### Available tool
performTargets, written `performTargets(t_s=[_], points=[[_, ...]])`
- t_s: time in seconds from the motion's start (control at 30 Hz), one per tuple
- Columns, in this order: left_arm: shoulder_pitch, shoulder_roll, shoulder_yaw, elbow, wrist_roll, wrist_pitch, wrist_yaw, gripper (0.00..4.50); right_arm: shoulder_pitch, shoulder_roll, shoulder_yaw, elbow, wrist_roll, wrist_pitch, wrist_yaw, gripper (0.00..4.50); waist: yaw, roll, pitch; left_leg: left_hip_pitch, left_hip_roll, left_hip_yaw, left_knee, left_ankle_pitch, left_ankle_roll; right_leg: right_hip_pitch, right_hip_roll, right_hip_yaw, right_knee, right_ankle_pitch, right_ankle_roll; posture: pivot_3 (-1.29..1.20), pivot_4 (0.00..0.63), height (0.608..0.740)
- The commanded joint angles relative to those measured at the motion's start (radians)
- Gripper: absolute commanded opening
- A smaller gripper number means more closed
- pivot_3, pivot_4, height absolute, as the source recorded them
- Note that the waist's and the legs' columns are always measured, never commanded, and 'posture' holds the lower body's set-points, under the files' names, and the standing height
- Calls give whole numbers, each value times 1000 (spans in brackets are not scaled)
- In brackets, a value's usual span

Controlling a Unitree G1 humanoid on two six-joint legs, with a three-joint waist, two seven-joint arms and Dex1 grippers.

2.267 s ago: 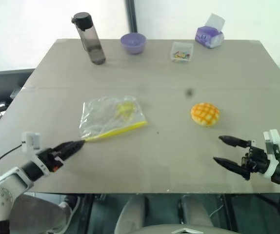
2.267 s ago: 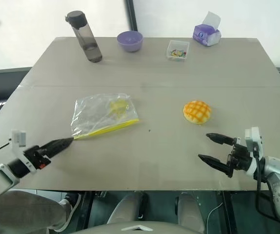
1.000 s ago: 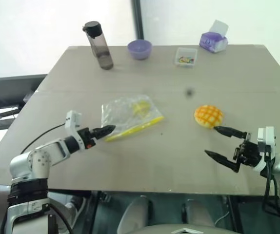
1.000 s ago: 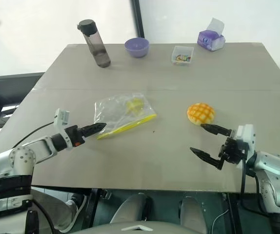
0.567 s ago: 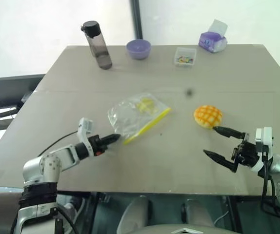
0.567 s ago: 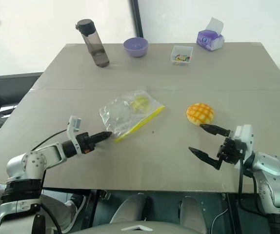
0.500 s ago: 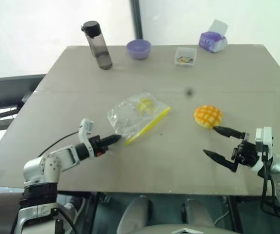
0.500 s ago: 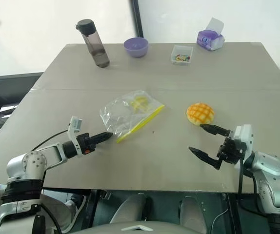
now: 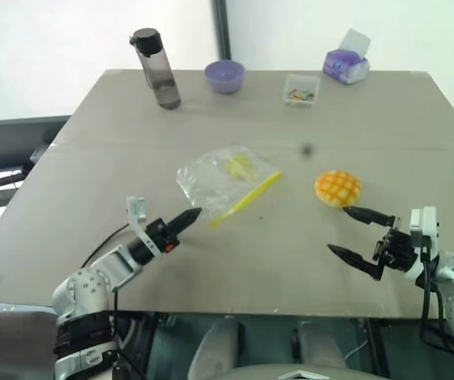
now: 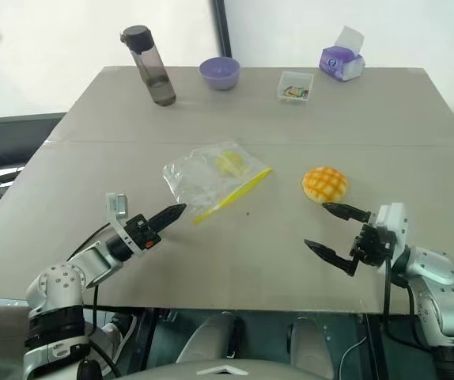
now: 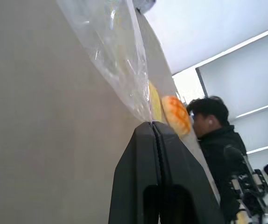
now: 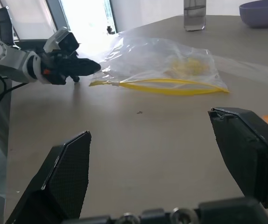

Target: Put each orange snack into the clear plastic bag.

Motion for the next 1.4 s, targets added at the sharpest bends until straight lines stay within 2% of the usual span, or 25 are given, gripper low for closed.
performTargets(t_s=[0.03, 0.13, 0.33, 0.47, 0.7, 0.77, 0.83, 0.87, 0.93, 0.97, 1.1, 1.4], points=[[-1, -15, 21, -58, -80, 21, 27, 48, -49, 15, 15, 38, -78, -65, -46, 4500, -3, -1, 1, 0, 0, 0, 0, 0, 0, 0, 0, 0, 0, 0, 0, 0, 150, 740], [-10, -39, 42, -115, -208, 62, 59, 48, -152, 47, 85, 107, -317, -96, -238, 4500, -16, -5, 3, 0, 0, 0, 0, 0, 0, 0, 0, 0, 0, 0, 0, 0, 150, 740], [-2, -45, 20, -205, -431, 108, 140, 48, -375, 147, 283, 256, -626, -273, -415, 4500, -24, -6, 4, -2, 1, 1, -2, 3, -6, -6, 2, 1, 1, 0, 0, 0, 150, 740], [27, -27, -13, -249, -548, 115, 197, 48, -457, 221, 353, 316, -674, -332, -466, 4500, -25, -7, 4, -11, 2, 1, 1, 5, -8, -14, 2, 1, 4, 0, 0, 0, 150, 740], [69, 6, -52, -280, -622, 80, 240, 48, -555, 302, 411, 380, -691, -337, -496, 4500, -22, -7, 5, -11, 1, 1, 2, 5, -9, -15, 2, 1, 6, 0, 0, 0, 150, 740], [75, 17, -53, -277, -638, 64, 249, 0, -571, 302, 404, 408, -702, -346, -521, 3939, -23, -7, 5, -10, 1, 1, 2, 6, -10, -15, 3, 1, 7, 0, 0, 0, 150, 740], [83, 29, -53, -278, -655, 51, 252, 0, -577, 290, 397, 439, -710, -357, -533, 3594, -23, -7, 5, -10, 1, 1, 2, 6, -10, -15, 3, 1, 7, 0, -1, 0, 150, 740], [89, 35, -54, -281, -660, 45, 253, 0, -579, 279, 398, 456, -717, -368, -538, 3011, -23, -7, 5, -10, 1, 1, 2, 6, -10, -15, 3, 1, 7, 0, -1, 0, 150, 740], [102, 46, -62, -285, -663, 32, 251, 0, -583, 267, 399, 482, -722, -390, -549, 2191, -23, -7, 5, -10, 0, 1, 2, 6, -10, -15, 2, 1, 7, 0, -1, 0, 150, 740], [106, 50, -66, -285, -667, 27, 251, 0, -585, 265, 396, 489, -718, -397, -555, 1630, -23, -7, 5, -10, 0, 1, 2, 6, -10, -15, 2, 2, 7, 0, -1, 0, 150, 740], [131, 69, -72, -292, -642, 4, 231, 0, -574, 262, 380, 496, -706, -399, -582, 16, -32, -7, 5, -10, 0, 1, 1, 6, -10, -15, 3, 2, 7, 0, -1, 0, 150, 740], [149, 85, -101, -294, -625, -29, 217, 0, -598, 266, 377, 505, -710, -402, -618, 16, -43, -7, 5, -10, 0, 1, 1, 6, -10, -15, 3, 2, 7, 0, -1, 0, 150, 740]])
